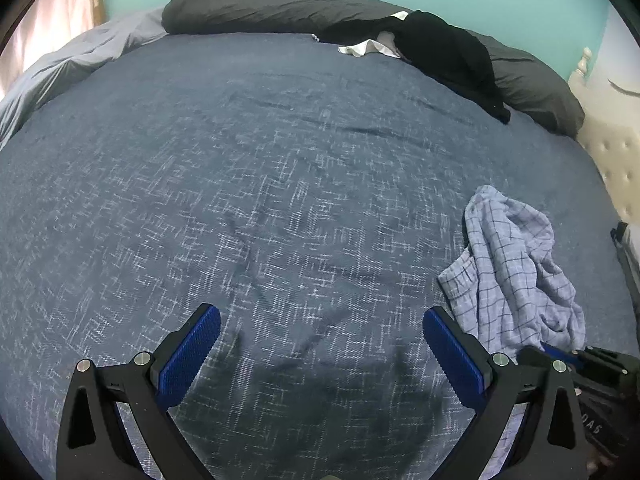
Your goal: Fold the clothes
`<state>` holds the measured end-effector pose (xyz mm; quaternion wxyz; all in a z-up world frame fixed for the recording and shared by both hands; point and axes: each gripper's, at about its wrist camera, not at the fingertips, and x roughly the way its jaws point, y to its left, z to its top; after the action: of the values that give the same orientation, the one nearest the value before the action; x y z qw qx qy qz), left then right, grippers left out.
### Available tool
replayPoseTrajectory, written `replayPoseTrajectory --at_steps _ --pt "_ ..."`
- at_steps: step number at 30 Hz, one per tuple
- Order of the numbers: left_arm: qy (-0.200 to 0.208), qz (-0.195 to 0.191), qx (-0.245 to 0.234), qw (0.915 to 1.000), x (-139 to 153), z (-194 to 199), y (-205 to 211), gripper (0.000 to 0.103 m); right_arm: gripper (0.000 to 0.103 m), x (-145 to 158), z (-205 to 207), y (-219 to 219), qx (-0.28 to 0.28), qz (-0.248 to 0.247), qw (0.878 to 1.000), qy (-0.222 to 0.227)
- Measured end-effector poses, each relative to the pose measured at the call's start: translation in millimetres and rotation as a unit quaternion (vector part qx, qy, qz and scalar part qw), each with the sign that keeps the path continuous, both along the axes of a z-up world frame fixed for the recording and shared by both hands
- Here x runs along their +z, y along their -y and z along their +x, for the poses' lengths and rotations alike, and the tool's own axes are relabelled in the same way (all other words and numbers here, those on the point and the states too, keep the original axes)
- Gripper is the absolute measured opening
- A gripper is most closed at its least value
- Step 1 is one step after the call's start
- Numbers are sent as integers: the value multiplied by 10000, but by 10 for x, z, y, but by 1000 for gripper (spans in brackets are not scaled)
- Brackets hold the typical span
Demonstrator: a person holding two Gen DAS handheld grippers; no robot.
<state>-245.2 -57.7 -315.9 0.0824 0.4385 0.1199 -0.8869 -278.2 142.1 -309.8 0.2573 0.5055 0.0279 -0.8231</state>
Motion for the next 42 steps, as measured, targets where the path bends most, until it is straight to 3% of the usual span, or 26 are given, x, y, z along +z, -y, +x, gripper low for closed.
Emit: replayPoseTrajectory --at_steps 10,18,24,34,42 --pt "144 50 -159 9998 -125 -147 -228 103 7 290 -190 -600 -592 -1084 9923 -123" --pt "181 202 -400 9988 -183 -287 -462 103 5 249 -369 -1099 -1292 -1289 9830 -202" --pt "254 382 -595 9972 -243 -421 -591 103 5 323 -394 -1505 -1905 -1542 9687 -392" --pt "254 638 -845 9941 -294 -476 -663 103 5 241 -433 -1943 -2518 -1500 9552 -413" --pt "106 757 -915 9929 -256 -474 -661 102 5 170 -467 -1931 -2468 -1493 9570 -319"
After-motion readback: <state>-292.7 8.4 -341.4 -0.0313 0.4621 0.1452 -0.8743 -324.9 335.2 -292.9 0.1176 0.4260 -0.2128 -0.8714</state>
